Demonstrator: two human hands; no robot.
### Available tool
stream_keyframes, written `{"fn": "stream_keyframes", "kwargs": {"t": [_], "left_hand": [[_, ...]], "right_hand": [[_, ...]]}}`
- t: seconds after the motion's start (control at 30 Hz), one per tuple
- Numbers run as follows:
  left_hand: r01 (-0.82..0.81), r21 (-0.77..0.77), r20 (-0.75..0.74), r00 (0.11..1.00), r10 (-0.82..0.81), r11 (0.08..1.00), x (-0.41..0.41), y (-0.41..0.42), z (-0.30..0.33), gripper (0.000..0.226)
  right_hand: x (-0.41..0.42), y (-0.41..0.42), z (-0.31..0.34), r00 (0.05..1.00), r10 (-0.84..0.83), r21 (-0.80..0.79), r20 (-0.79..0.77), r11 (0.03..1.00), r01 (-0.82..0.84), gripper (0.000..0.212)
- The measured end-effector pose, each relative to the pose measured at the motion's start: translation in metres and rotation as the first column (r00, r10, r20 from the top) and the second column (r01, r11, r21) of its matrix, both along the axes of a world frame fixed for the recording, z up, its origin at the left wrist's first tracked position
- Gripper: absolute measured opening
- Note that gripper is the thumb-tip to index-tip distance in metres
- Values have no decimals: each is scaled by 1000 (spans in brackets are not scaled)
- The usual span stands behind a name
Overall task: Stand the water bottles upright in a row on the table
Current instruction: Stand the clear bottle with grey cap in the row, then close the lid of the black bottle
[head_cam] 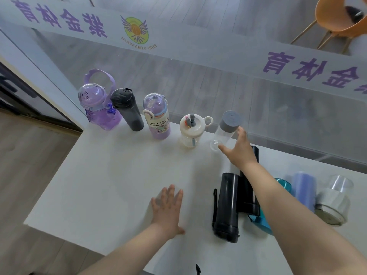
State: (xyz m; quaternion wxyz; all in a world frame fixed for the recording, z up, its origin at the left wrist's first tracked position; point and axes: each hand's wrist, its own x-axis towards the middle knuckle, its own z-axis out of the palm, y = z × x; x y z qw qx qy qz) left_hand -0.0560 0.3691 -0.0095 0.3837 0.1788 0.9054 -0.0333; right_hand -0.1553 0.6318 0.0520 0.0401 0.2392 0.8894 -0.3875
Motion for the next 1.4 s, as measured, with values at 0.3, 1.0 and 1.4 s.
{"fn": "stream_keyframes", "kwargs": {"t": [0.3,1.0,1.4], "left_hand": [[-42,88,-62,997,48,995,-4,-5,-2,86],[-440,557,386,888,249,705,52,89,32,81],[-358,509,376,910,171,783,88,111,25,81]], "right_hand": [[86,16,-14,999,-3,115,36,993,-2,66],[226,13,-31,978,6,239,207,970,-56,63],[276,17,-35,968,55,368,243,918,-145,63]]}}
